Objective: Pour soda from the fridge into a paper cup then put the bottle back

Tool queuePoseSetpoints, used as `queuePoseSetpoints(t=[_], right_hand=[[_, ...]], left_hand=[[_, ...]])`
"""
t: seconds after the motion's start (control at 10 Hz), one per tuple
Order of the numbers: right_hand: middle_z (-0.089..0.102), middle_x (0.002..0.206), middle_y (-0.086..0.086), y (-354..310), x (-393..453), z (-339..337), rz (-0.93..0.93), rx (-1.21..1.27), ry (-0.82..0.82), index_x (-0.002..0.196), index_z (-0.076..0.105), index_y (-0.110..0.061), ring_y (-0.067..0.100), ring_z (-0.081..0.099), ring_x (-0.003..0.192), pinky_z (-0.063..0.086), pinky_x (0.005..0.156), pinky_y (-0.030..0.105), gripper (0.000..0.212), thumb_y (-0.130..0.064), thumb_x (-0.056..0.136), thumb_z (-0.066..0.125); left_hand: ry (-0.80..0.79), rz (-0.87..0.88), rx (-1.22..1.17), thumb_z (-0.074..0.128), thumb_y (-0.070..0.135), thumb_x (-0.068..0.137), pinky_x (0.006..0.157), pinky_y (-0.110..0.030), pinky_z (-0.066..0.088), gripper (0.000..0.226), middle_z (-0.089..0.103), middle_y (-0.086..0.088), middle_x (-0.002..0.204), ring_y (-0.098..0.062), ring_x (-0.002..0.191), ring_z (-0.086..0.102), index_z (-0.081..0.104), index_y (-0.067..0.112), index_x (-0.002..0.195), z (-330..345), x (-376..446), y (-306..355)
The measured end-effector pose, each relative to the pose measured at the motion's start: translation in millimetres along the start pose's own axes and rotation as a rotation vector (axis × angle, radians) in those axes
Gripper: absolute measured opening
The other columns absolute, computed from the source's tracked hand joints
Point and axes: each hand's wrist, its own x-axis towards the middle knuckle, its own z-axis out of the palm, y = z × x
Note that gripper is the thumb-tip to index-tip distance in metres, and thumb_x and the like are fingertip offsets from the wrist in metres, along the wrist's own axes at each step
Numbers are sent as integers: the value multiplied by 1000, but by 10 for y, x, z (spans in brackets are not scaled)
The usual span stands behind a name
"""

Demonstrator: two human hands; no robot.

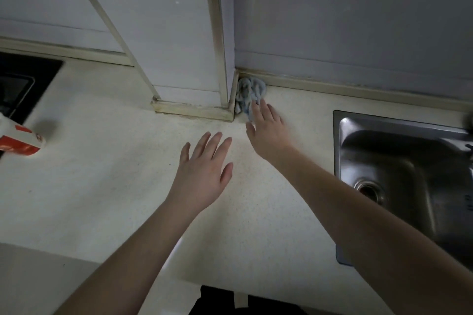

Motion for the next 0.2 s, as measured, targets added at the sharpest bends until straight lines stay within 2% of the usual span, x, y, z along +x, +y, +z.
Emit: queuePoseSetpoints(t=[0.2], right_hand=[[13,160,7,-193,-945,-215,-24,-124,155,153,0,-20,25,13,146,11,118,40,62,-43,101,25]], left_hand=[[-11,122,57,23,48,100,120,-51,9,65,3,0,165,-21,152,1,-1,27,157,-197,-312,49]])
